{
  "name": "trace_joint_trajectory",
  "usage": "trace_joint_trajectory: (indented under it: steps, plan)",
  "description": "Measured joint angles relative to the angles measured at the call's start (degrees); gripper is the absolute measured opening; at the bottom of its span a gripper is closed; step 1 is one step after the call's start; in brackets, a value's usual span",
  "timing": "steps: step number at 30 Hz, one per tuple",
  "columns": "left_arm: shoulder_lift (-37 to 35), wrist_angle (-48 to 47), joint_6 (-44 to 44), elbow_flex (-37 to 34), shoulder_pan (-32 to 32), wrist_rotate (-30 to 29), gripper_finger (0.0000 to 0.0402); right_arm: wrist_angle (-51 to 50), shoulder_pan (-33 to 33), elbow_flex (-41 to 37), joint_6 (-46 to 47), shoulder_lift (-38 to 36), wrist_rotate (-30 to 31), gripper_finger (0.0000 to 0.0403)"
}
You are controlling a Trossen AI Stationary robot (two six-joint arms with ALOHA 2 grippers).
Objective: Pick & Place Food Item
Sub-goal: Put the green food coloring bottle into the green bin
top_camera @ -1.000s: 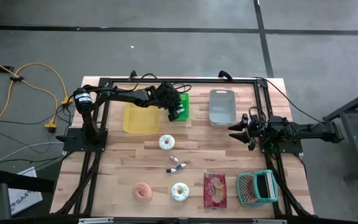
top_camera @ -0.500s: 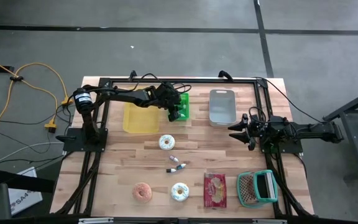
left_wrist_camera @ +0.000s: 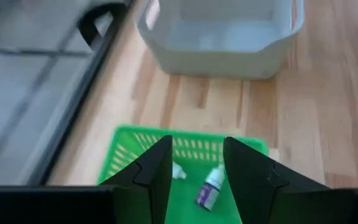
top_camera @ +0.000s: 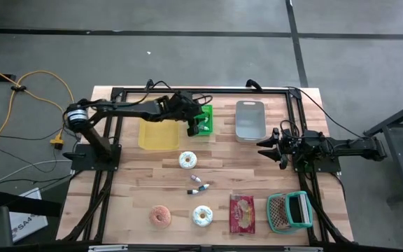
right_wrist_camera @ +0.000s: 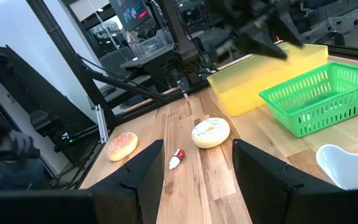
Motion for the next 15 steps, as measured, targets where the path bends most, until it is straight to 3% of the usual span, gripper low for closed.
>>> trace_joint_trajectory:
  steps: [5, 15]
  plan:
    - [-3.95, -2.22, 0.57, 0.02, -4.56, -5.01, 0.0136, 0.0, 0.01, 0.0, -0.01, 0.0, 0.0, 0.0175]
    - [-4.81, -2.73, -2.01, -0.03, -12.11, -8.25, 0.0136, 0.0, 0.0, 0.0, -0.02, 0.0, 0.0, 0.0175]
